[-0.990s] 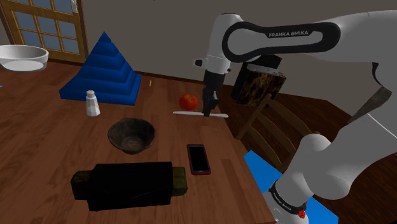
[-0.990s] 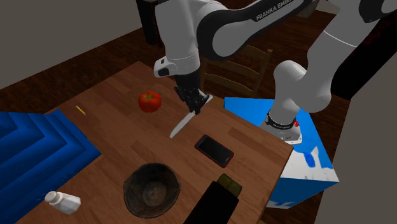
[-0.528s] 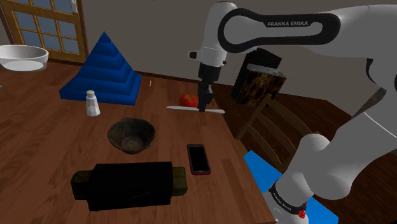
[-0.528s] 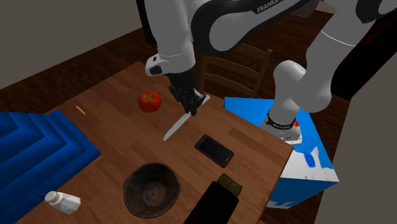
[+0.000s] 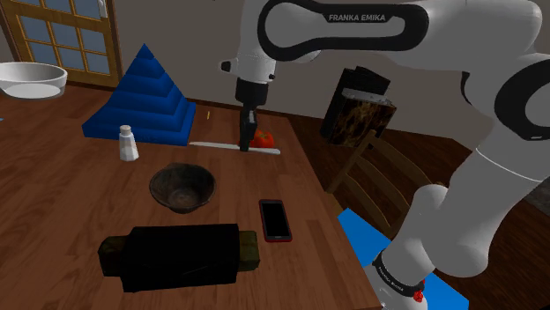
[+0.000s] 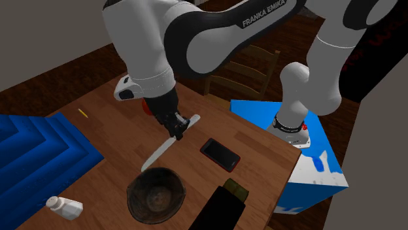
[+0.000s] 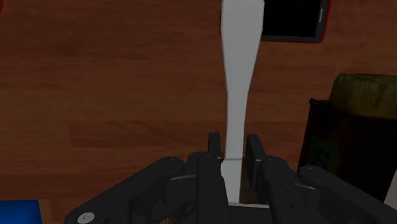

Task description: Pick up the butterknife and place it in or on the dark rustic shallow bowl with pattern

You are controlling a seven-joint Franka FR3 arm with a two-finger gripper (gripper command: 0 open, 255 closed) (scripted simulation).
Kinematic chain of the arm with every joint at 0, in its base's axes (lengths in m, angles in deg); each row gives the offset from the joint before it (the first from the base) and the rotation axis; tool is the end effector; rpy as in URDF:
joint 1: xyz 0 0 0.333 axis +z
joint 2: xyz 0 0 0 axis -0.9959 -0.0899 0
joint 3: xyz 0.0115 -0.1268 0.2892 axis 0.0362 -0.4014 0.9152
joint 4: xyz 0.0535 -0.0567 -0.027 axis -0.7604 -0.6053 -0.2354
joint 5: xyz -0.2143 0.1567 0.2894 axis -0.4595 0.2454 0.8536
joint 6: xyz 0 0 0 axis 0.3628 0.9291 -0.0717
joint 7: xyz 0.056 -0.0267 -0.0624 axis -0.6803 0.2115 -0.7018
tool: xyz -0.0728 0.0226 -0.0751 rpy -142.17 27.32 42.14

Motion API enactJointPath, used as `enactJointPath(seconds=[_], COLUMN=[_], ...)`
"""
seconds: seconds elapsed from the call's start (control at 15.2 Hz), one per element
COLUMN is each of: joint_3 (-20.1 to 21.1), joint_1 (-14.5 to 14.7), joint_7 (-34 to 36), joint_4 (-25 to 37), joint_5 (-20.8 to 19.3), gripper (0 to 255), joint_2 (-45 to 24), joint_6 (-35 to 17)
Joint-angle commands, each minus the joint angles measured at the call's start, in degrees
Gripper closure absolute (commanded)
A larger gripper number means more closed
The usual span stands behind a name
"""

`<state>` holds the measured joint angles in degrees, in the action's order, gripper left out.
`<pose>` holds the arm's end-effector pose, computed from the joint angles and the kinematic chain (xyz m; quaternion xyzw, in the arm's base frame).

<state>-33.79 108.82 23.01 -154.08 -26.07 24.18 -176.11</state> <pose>0.4880 0.2526 0.5126 -0.8766 -0.4728 0.0457 0.0768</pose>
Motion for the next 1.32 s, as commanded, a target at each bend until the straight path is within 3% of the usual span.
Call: enactJointPath(seconds=[0.0,0.4,1.25], joint_3=[0.93,2.93,2.87], joint_1=[0.92,3.79,3.90], joint_7=[2.07,7.61,6.29], joint_4=[5.20,23.55,14.18], joint_5=[0.00,-0.89,-0.69], gripper=[255,255,255], joint_2=[-3.81,-17.14,-17.58], joint_6=[1.11,5.37,-4.35])
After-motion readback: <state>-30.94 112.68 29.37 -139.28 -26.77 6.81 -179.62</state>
